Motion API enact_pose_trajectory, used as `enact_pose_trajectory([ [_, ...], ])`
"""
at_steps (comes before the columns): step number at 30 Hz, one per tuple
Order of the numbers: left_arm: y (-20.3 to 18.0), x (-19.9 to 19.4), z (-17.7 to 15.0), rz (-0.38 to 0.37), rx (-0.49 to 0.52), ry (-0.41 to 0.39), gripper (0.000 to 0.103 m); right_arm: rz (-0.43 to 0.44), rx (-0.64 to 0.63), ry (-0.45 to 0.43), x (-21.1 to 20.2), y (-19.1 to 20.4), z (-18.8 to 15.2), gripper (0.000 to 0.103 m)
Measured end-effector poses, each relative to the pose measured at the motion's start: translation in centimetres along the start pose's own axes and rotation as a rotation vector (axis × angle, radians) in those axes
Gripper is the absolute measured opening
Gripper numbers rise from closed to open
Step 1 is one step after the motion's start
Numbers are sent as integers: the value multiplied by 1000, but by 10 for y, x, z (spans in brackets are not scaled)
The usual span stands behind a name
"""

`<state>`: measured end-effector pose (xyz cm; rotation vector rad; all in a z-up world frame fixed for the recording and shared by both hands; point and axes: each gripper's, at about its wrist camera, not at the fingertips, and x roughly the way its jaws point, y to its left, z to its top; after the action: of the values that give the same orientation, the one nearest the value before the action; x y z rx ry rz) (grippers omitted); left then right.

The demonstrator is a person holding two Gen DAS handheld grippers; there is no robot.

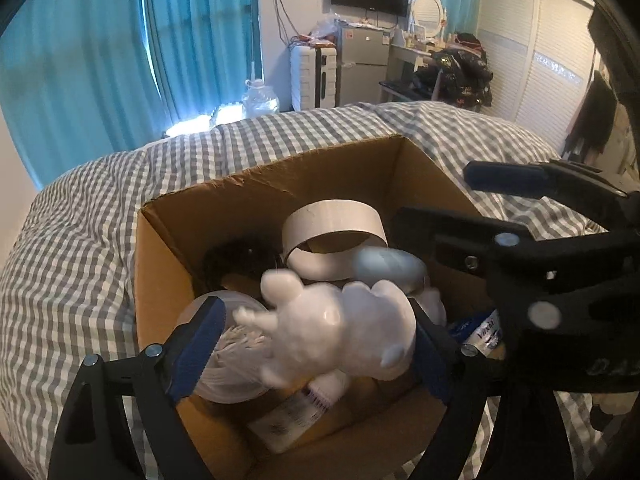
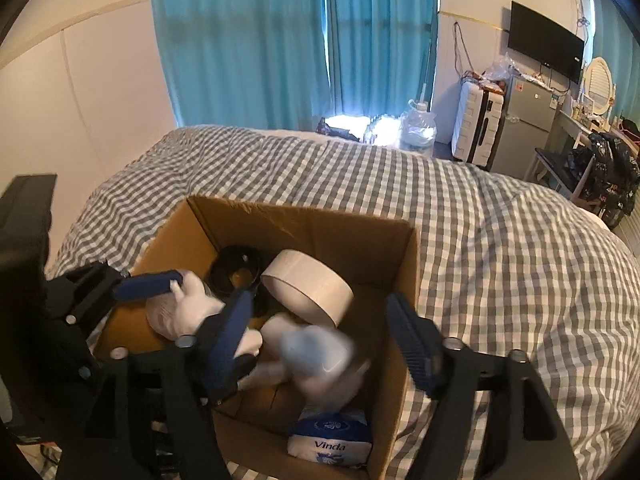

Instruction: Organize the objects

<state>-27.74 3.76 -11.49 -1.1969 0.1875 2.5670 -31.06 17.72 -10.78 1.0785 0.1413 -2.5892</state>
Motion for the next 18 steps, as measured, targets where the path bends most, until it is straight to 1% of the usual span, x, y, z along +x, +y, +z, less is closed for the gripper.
enact_pose_trajectory([
  [2,2,-3,0,-11,-18,-4,97,-2,-5,-6,-3,0,1,77],
  [5,4,-11,2,-28,-45,-28,99,-11,3,-23,-7,-1,3,81],
  [7,5,-15,3,-25,-45,-39,100,-12,11,-34,-10,-3,4,90],
  [8,6,-16,5,-11,-43,-43,100,-14,18,-40,-12,-4,5,94],
  [9,6,-17,6,3,-38,-45,100,-12,27,-44,-13,-6,5,100],
  [13,11,-24,9,31,-40,-53,100,0,82,-70,-24,-14,11,101],
  [15,15,-31,13,51,-47,-55,100,-13,92,-87,-32,-15,14,102],
  [18,21,-50,21,69,-80,-86,100,-43,100,-101,-47,-15,18,102],
])
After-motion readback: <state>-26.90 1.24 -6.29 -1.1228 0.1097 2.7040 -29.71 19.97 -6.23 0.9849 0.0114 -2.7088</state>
